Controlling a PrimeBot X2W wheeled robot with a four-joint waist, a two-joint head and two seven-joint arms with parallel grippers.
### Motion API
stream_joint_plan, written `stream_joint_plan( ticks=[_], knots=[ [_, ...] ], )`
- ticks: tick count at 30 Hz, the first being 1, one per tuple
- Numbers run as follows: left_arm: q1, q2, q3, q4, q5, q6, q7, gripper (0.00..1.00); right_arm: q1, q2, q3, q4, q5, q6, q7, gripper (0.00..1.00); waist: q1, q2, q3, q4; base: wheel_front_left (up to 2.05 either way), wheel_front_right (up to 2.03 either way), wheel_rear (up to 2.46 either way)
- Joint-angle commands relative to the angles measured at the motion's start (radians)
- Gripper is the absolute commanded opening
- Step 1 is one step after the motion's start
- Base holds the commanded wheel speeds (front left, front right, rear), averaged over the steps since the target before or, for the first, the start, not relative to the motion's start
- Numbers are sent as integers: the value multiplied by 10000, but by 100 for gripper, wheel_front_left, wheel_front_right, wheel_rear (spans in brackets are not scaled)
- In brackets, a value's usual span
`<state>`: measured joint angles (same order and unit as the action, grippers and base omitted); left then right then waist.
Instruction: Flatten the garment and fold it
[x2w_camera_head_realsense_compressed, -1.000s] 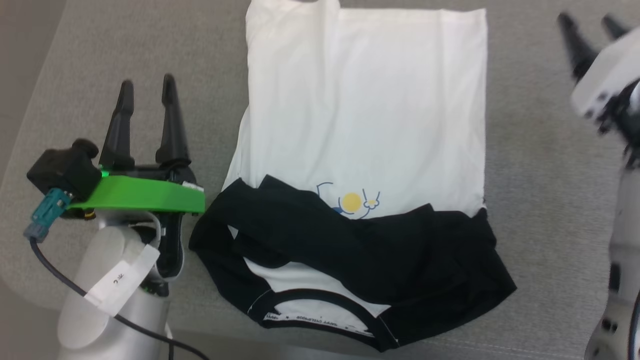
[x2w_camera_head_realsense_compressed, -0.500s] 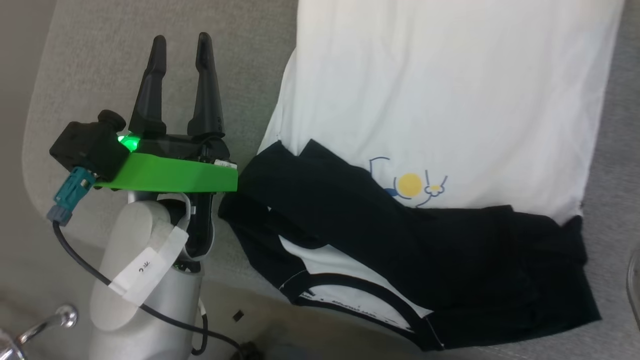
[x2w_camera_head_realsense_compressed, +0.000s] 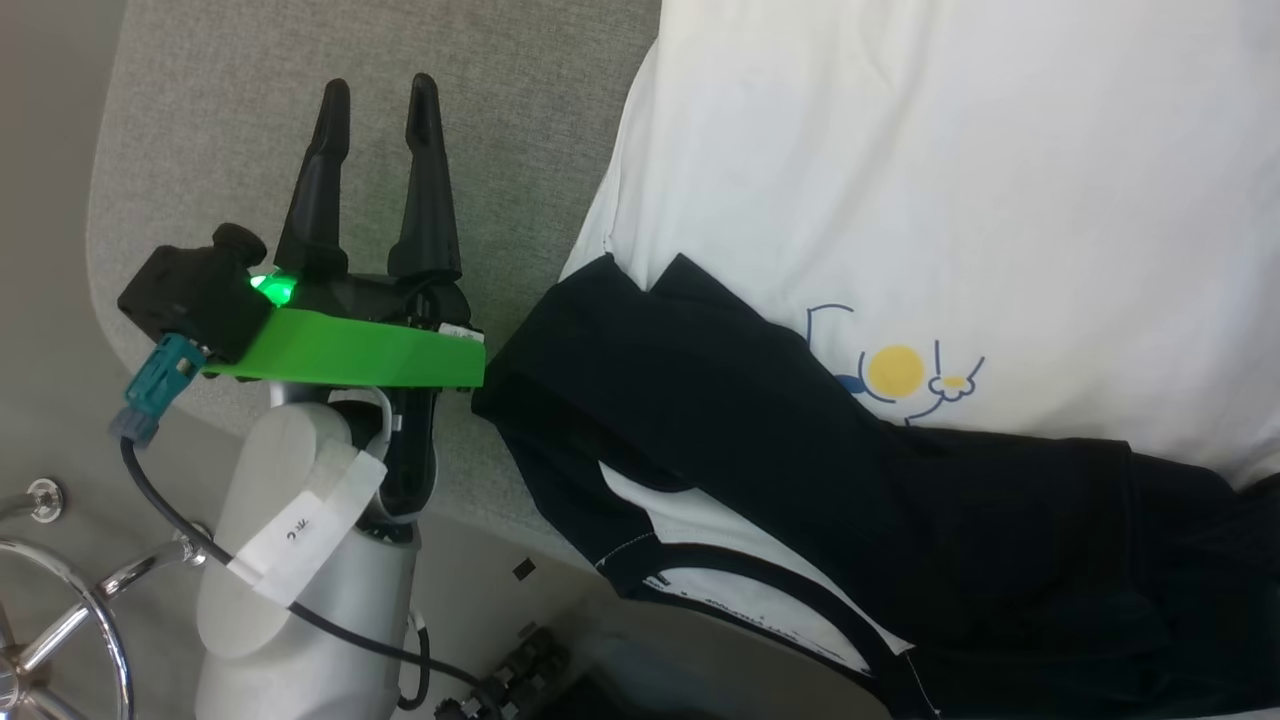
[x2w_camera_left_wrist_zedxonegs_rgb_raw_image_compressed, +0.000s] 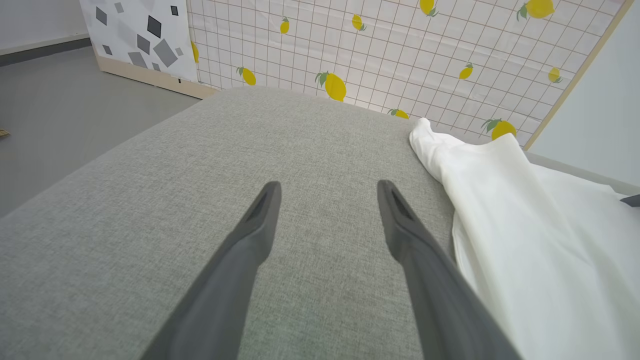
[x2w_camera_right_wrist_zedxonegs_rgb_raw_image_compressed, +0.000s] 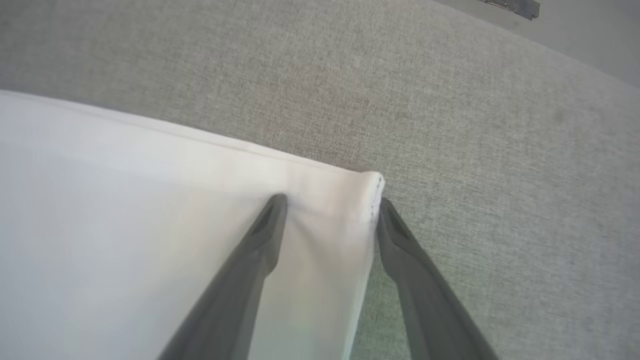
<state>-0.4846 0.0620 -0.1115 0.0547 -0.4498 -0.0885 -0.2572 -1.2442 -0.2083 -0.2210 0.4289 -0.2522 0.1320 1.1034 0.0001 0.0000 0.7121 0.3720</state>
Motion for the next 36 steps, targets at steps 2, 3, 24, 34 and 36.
stream_joint_plan(
  ticks=[2, 3, 24, 34, 36],
  knots=[
    [-241, -68, 57, 81, 165, -84, -45, 100, 445, 54, -44, 208, -32, -13, 198, 0, -1, 0, -144, -128, 0, 0, 0],
    [-272, -71, 70, 133, 162, -108, -45, 100, 417, 52, -27, 120, -6, -13, 123, 0, -1, 0, -193, -187, 0, 0, 0],
    [-6370, 2722, -795, 2845, -1943, -417, 5263, 100, -438, 833, 2378, -105, 2676, -13, -2111, 0, -1, 0, -31, -2861, 0, 0, 0],
    [-8664, 3551, -1541, 4838, -1442, 68, 8360, 100, -484, 923, 4062, -768, 4230, -13, -2497, 0, -1, 0, 694, -4035, 0, 0, 0],
    [-8925, 3550, -1677, 5060, -1347, 208, 8754, 100, -465, 814, 4275, -948, 4402, -13, -2504, 0, -1, 0, 824, -4108, 0, 0, 0]
  ],
)
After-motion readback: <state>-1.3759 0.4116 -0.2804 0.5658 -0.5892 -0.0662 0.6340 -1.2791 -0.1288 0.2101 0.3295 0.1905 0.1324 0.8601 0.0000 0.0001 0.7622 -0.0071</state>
